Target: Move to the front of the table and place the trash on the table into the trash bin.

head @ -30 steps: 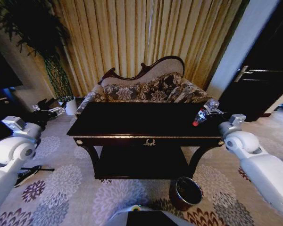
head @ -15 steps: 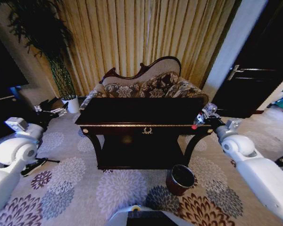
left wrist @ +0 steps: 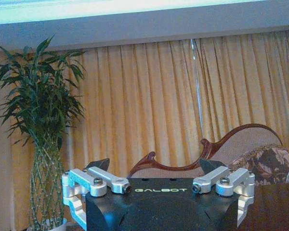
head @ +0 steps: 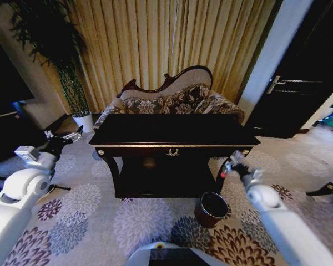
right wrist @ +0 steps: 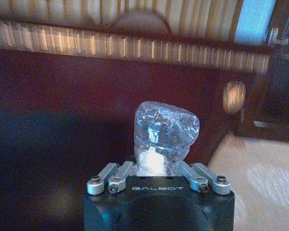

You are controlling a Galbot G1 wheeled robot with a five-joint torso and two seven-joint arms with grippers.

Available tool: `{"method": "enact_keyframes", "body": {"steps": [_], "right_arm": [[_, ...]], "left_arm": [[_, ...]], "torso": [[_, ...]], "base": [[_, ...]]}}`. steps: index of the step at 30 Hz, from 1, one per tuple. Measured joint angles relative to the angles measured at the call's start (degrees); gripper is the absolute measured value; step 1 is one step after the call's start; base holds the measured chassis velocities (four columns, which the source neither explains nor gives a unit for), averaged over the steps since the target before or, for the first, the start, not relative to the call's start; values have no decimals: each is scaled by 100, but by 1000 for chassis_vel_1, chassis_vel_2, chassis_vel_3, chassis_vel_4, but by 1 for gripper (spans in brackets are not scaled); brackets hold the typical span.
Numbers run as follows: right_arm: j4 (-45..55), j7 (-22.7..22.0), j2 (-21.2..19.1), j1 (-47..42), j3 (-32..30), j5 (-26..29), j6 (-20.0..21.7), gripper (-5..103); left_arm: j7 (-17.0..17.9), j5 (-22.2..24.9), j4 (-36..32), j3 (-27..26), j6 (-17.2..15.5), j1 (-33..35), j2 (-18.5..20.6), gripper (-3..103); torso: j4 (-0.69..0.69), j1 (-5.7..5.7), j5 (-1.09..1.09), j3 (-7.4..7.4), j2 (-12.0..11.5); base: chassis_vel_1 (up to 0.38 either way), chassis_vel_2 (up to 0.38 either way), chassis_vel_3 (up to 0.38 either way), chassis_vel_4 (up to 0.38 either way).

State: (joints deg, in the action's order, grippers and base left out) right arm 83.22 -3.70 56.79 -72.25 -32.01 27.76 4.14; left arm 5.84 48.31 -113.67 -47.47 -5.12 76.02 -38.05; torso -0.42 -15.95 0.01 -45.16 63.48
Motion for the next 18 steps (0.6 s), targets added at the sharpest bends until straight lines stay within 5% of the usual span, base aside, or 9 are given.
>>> {"method": "enact_keyframes", "body": {"steps": [10, 18], "right_arm": [[-1985, 200, 1004, 573, 96, -767, -630, 26], [-2873, 197, 1238, 973, 46, -864, -1002, 26]], "left_arm": [[1, 3, -14, 50, 0, -11, 41, 100], [1, 1, -71, 64, 0, 10, 84, 100]], "torso": [[2, 0, -1, 0, 0], [2, 0, -1, 0, 0]], "base": [[0, 0, 0, 0], [0, 0, 0, 0]]}}
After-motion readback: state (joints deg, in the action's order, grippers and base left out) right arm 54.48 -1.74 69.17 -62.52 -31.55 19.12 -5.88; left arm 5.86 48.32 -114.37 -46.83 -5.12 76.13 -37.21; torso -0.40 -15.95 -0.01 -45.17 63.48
